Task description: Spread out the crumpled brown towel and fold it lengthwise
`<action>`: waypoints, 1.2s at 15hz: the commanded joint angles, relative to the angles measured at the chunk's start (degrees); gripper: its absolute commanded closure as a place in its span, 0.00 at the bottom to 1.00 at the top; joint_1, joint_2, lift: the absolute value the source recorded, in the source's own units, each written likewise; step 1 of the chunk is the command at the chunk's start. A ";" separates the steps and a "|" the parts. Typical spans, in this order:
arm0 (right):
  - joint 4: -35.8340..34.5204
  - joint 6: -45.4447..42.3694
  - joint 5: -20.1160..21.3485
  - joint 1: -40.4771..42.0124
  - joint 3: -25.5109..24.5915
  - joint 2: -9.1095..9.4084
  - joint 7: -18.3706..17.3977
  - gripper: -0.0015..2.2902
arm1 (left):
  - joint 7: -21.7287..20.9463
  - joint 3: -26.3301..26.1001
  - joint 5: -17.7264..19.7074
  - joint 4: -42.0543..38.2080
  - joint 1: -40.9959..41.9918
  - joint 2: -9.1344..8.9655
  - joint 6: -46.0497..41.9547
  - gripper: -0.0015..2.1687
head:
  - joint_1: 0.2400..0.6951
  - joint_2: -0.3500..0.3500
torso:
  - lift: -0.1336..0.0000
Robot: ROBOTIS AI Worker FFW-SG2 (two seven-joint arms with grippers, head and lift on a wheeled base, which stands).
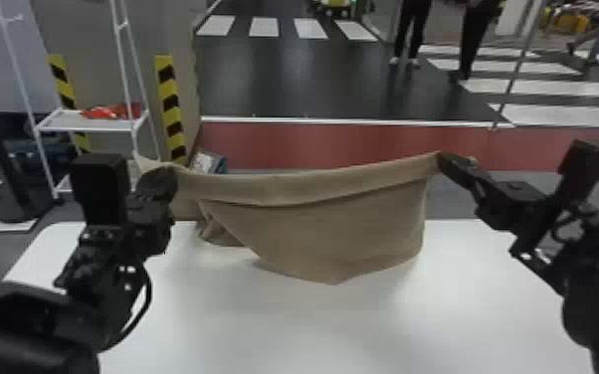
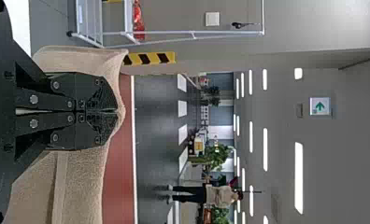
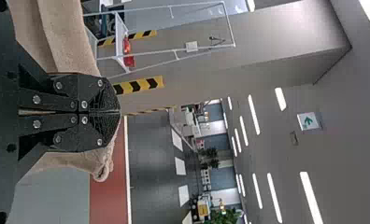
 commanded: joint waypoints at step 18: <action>-16.71 5.20 -1.95 38.06 -17.16 -3.22 3.96 0.65 | 6.28 -7.66 -22.32 -24.86 41.33 3.82 16.08 0.15 | 1.00 0.01 | 0.07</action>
